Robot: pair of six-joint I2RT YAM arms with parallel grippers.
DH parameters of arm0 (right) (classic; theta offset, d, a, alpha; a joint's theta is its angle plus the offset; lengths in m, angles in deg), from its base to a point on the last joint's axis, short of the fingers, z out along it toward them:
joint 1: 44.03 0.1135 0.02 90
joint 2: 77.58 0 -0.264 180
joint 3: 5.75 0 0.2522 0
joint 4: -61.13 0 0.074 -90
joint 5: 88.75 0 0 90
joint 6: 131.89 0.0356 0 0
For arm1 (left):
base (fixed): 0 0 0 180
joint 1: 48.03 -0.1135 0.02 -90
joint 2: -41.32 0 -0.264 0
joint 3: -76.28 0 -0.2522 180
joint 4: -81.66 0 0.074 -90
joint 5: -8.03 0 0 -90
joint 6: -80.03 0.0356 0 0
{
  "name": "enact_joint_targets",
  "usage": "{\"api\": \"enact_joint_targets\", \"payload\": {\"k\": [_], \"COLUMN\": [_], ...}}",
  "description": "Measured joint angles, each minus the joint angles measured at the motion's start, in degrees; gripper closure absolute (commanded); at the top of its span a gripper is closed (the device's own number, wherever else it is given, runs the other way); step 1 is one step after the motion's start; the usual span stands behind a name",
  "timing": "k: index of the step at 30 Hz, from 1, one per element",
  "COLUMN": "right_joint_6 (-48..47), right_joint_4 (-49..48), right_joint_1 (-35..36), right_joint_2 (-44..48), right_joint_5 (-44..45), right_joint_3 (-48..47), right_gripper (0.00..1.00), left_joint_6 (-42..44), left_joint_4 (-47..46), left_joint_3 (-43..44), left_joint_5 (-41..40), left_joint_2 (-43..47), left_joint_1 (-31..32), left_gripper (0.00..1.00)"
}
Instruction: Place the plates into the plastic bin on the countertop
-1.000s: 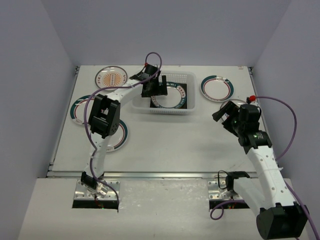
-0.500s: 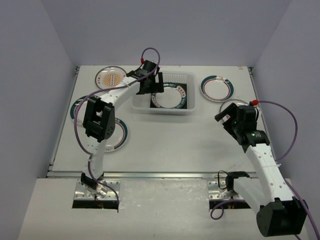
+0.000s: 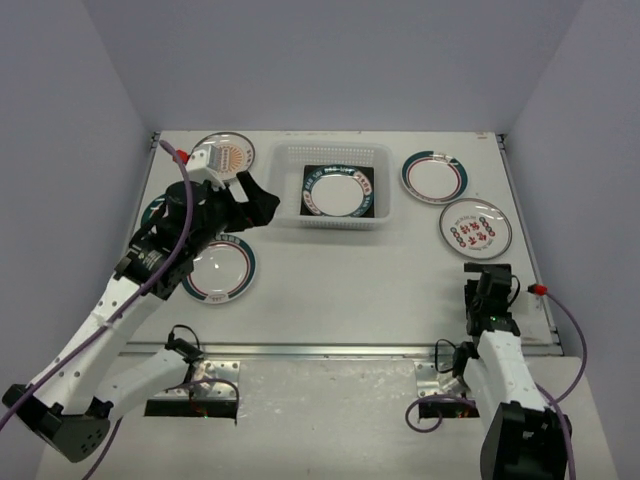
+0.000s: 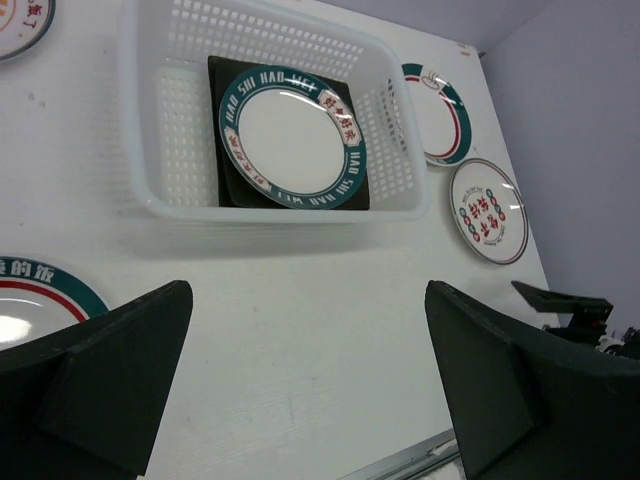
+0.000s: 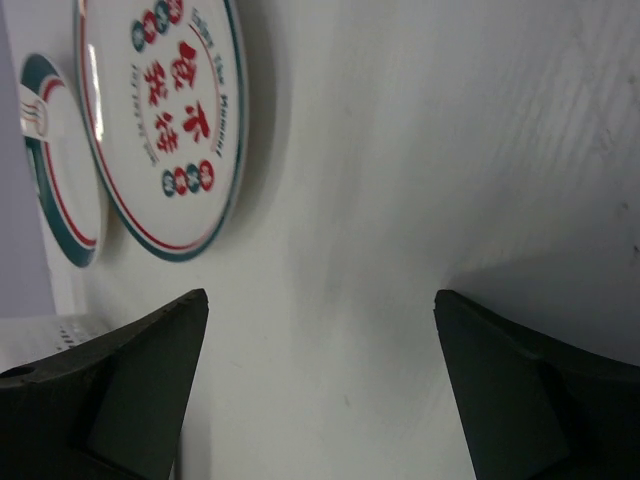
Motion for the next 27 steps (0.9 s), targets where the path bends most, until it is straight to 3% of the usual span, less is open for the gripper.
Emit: {"api": "enact_joint_targets", "payload": {"k": [5, 9, 20, 27], "right_joint_6": [2.2, 3.6, 6.9, 7.0], "right_joint_4": [-18.1, -30.9, -41.9, -43.4], "right_joint_1": [-5.1, -8.3, -13.1, -13.6], "right_joint_2": [-13.0, -24.6, -46.0, -48.6], "right_joint_5": [-2.5, -6.9, -16.5, -18.5], "right_joint_3": [1.0, 0.2, -7.5, -7.7], "right_gripper": [0.09, 0.18, 0.68, 1.00], "left_joint_6": [5.1, 6.8, 8.3, 8.4], "left_joint_4": [0.6, 2.3, 2.9, 2.9], "left_joint_3": [-8.7, -13.5, -14.2, -14.2], "left_joint_5": [-0.1, -0.7, -1.9, -2.6], "left_joint_2": [9.8, 11.7, 11.6, 11.6], "left_joint_1": [0.0, 0.0, 0.0, 0.0], "left_gripper": [0.00, 0.00, 0.00, 0.00]}}
